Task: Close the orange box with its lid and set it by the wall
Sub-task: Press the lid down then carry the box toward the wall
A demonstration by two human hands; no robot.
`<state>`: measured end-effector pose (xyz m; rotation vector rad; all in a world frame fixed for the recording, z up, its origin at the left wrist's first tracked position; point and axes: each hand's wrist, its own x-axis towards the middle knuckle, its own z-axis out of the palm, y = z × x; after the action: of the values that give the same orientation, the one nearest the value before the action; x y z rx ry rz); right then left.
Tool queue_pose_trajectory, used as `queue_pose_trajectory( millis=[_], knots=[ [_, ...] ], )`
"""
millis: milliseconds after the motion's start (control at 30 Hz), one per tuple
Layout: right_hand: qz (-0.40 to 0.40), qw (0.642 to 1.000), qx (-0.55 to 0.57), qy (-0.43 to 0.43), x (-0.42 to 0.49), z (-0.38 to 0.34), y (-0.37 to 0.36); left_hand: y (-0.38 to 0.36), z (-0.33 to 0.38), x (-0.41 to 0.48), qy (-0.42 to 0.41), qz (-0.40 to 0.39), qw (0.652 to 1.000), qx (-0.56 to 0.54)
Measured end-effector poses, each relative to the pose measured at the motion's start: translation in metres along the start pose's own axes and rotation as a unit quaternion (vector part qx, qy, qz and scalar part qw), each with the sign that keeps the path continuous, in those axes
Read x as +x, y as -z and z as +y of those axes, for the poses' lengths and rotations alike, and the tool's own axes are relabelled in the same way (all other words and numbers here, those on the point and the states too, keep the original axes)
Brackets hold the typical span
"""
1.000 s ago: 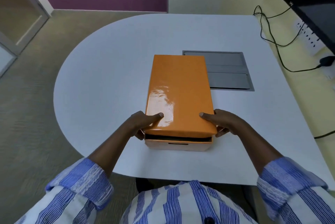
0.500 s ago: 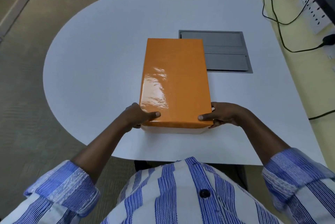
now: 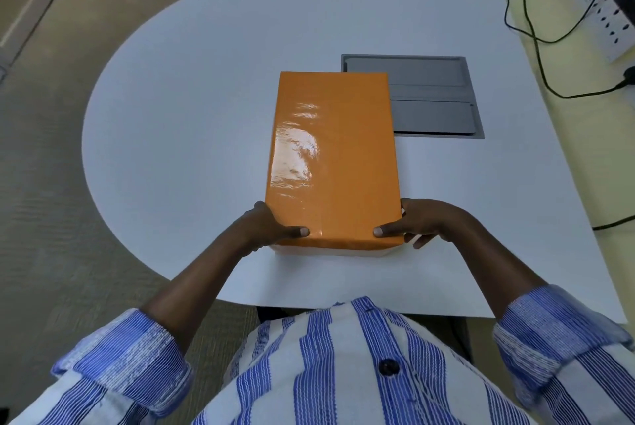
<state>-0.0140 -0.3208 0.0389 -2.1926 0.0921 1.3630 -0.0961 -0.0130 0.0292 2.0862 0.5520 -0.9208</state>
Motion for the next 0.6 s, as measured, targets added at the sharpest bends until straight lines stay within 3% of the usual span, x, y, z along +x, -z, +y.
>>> queue_pose_trajectory(
  millis=[333, 433, 600],
  knots=[
    [0.002, 0.987, -0.154, -0.039, 0.011, -0.014, 0.004, 0.002, 0.003, 0.002, 0.008, -0.036, 0.998, 0.054],
    [0.014, 0.988, -0.145, -0.043, 0.014, -0.022, 0.014, 0.009, 0.01, 0.006, -0.004, -0.04, 0.998, 0.048],
    [0.165, 0.981, -0.09, 0.043, 0.034, -0.06, 0.034, 0.03, 0.047, 0.036, -0.015, 0.082, 0.995, 0.052]
  ],
)
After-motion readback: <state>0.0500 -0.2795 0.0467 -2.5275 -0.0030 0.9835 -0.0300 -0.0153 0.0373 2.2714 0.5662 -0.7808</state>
